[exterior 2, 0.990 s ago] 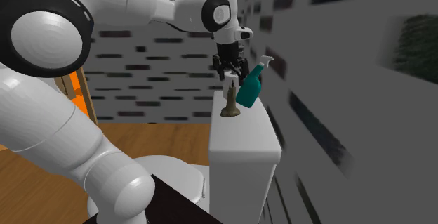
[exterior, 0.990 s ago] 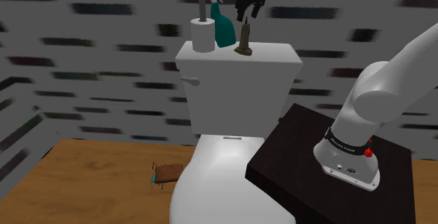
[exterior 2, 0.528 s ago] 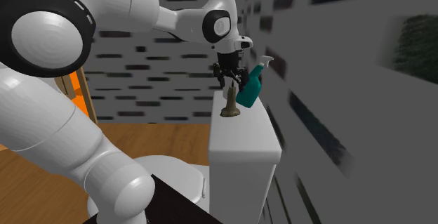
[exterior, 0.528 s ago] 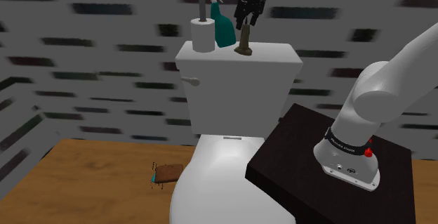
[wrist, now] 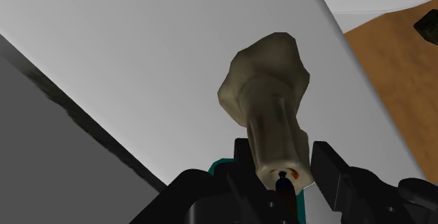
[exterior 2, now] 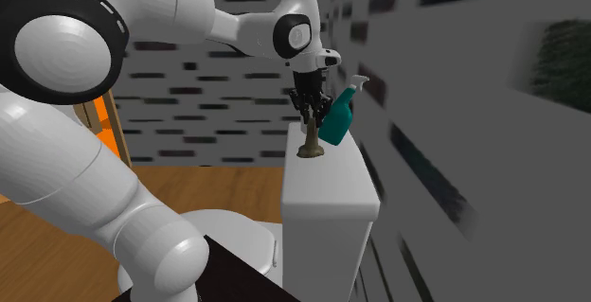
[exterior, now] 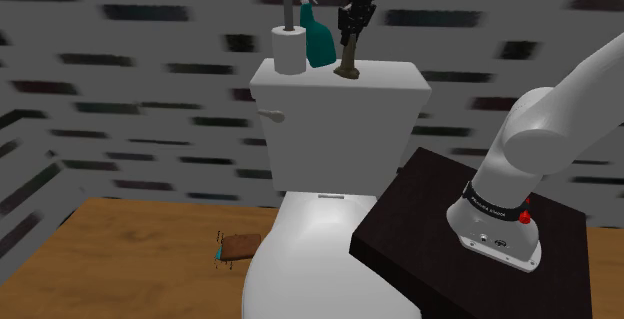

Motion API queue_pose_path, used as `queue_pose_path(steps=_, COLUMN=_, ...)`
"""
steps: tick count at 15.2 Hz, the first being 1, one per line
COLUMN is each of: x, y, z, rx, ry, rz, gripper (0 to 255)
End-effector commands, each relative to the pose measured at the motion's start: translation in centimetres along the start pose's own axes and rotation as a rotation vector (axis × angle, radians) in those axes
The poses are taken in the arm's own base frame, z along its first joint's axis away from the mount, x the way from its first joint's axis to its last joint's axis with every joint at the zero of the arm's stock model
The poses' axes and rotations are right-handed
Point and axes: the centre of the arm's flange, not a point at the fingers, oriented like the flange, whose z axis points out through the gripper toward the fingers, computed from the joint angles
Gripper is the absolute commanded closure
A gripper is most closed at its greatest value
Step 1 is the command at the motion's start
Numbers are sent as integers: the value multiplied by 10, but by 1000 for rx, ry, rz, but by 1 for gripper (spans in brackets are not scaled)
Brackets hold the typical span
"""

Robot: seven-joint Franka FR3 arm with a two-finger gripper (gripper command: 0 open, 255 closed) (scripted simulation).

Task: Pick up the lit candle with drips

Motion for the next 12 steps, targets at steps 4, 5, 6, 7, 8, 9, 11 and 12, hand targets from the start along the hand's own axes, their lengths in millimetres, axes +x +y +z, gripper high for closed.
queue_pose_path(steps=4, x=3, y=-1, z=-9, rx=0, ry=-1, rz=0, gripper=255)
queue_pose_path(steps=5, x=4, y=-1, z=-14, rx=0, ry=-1, rz=0, gripper=255)
queue_pose_path(steps=6, x=5, y=-1, z=-20, rx=0, ry=-1, rz=0, gripper=255)
queue_pose_path(steps=7, x=6, y=-1, z=-25, rx=0, ry=-1, rz=0, gripper=255)
queue_pose_path(steps=8, x=7, y=-1, z=-30, rx=0, ry=-1, rz=0, gripper=255)
queue_pose_path(steps=9, x=9, y=-1, z=-35, rx=0, ry=-1, rz=0, gripper=255)
queue_pose_path(steps=11, x=11, y=-1, z=-45, rx=0, ry=-1, rz=0, gripper=255)
queue_pose_path(steps=12, x=12, y=-1, z=-50, rx=0, ry=-1, rz=0, gripper=255)
